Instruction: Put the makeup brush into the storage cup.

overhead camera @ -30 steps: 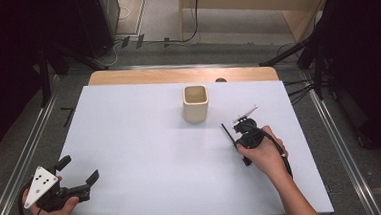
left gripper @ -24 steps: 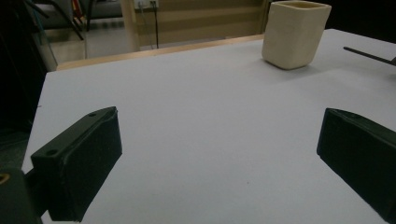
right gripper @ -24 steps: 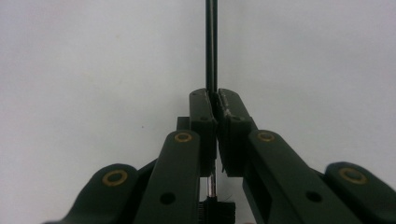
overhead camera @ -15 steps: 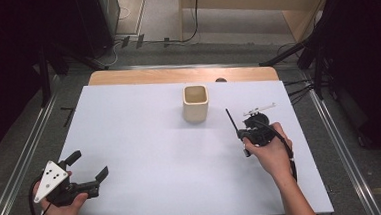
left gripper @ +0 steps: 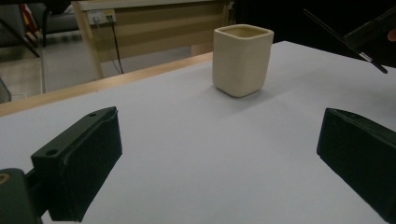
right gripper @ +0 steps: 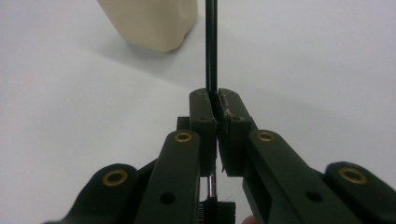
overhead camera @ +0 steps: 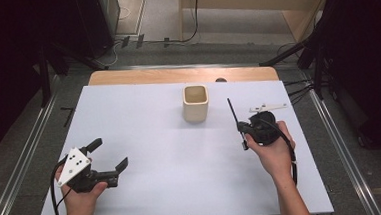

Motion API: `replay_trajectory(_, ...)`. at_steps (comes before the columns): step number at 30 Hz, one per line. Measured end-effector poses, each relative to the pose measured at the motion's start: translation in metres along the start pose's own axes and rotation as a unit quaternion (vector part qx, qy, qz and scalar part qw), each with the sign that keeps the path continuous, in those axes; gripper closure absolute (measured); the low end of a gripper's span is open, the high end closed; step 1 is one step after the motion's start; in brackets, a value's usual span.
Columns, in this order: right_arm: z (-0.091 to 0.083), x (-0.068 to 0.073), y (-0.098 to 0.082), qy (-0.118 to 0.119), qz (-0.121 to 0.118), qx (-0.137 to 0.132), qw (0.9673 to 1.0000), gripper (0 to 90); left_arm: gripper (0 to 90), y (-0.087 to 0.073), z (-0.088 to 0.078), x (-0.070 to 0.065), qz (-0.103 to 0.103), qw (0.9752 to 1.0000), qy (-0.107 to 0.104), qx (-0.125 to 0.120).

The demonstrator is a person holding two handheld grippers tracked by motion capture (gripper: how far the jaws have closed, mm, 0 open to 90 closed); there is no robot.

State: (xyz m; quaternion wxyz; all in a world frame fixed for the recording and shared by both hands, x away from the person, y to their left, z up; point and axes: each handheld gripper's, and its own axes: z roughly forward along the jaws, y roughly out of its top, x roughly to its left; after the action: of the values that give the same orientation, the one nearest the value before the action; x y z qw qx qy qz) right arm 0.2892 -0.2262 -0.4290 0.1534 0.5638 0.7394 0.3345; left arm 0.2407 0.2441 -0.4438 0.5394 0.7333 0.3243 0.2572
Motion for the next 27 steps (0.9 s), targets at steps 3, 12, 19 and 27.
replay_trajectory(3, -0.006, 0.001, -0.002, 0.004, -0.007, -0.021, 0.9998, 87.0, 0.6, 0.007, 0.011, -0.004, 0.000, 0.9999, -0.010, 0.001)
replay_trajectory(12, -0.017, 0.004, -0.004, 0.003, -0.027, -0.059, 0.9979, 87.0, 0.6, 0.028, 0.042, -0.015, 0.002, 0.9994, -0.034, -0.002)
replay_trajectory(19, -0.020, 0.008, -0.005, 0.008, -0.038, -0.073, 0.9966, 87.1, 0.6, 0.036, 0.056, -0.021, 0.005, 0.9986, -0.052, -0.012)
replay_trajectory(27, -0.023, 0.020, -0.006, 0.023, -0.071, -0.098, 0.9924, 87.1, 0.6, 0.033, 0.064, -0.024, 0.006, 0.9967, -0.081, 0.001)
